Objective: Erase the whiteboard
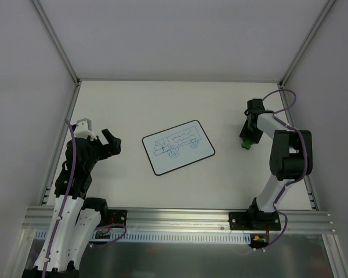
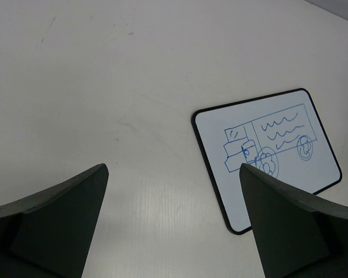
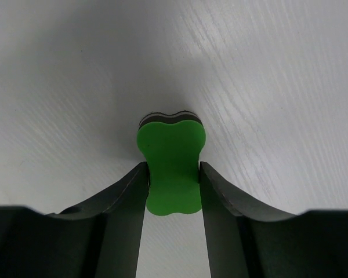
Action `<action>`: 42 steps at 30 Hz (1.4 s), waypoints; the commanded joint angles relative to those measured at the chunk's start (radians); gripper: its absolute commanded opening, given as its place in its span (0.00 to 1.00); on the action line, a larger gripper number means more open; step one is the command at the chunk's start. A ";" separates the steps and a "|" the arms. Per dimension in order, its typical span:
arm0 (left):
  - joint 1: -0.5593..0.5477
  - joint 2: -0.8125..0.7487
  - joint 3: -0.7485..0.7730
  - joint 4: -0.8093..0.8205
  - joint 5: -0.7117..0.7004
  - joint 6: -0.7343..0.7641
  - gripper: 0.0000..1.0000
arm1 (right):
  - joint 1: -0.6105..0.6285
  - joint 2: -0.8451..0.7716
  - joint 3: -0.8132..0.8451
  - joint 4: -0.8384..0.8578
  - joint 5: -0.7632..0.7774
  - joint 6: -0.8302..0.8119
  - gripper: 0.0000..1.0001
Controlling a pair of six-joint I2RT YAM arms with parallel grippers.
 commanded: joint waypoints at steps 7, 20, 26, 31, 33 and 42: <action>-0.004 0.003 -0.011 0.030 -0.001 -0.005 0.99 | 0.004 -0.004 0.058 0.008 -0.057 -0.053 0.16; -0.006 0.233 0.038 0.035 0.143 -0.131 0.99 | 0.445 0.069 0.236 0.023 -0.031 -0.187 0.01; -0.067 0.367 0.062 0.033 0.075 -0.221 0.99 | 0.544 0.178 0.311 0.019 -0.059 -0.195 0.00; -0.174 0.459 0.096 0.038 -0.043 -0.264 0.99 | 0.583 0.218 0.303 -0.032 -0.074 -0.175 0.00; -0.220 0.509 0.105 0.041 -0.082 -0.280 0.99 | 0.598 0.221 0.285 -0.067 -0.073 -0.174 0.00; -0.329 0.707 0.135 0.101 -0.142 -0.350 0.91 | 0.667 0.135 0.126 -0.162 -0.079 -0.123 0.00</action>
